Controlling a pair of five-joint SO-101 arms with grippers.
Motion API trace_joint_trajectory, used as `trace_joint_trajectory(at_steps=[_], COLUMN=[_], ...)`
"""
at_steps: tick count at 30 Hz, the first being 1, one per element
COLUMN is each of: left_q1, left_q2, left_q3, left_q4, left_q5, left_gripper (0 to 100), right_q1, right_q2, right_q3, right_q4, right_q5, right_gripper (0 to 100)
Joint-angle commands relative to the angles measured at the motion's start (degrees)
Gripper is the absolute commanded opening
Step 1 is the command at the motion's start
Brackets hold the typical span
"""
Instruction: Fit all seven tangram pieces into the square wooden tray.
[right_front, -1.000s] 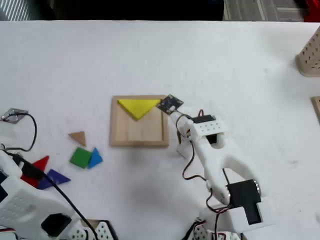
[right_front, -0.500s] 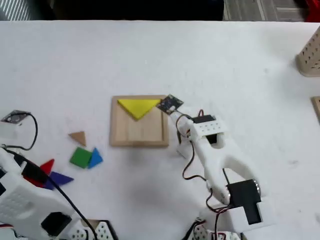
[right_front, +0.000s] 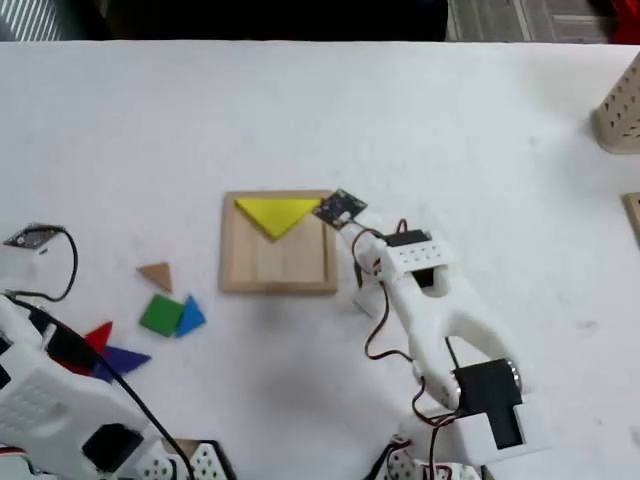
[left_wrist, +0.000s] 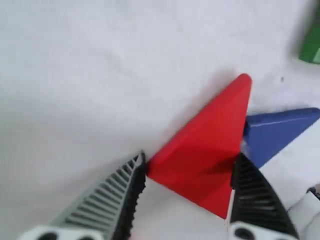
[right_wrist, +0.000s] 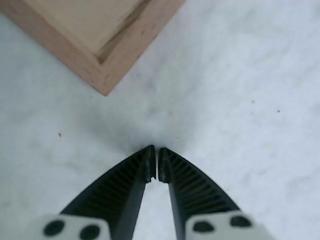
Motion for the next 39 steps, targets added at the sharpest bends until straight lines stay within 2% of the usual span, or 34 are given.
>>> trace_joint_trajectory(at_steps=[1, 7, 21, 31, 39], left_q1=[1.01, 0.66, 0.75, 0.92, 0.92], left_q2=[-0.22, -0.22, -0.22, -0.22, -0.22], left_q3=[-0.88, -4.22, -4.22, -4.22, -4.04], left_q4=[3.87, 6.95, 7.21, 14.95, 19.52], left_q5=[0.79, 0.88, 0.88, 0.35, -2.73], left_gripper=[27, 27, 27, 27, 27], right_q1=[-0.84, -0.84, -0.84, -0.84, -0.84], right_q2=[-1.27, -1.27, -1.27, -1.27, -1.27], right_q3=[0.18, 0.18, 0.18, 0.18, 0.18], right_q4=[1.27, 1.27, 1.27, 1.27, 1.27], right_q5=[0.53, 0.53, 0.62, 0.62, 0.62], right_gripper=[1.9, 1.9, 1.9, 1.9, 1.9])
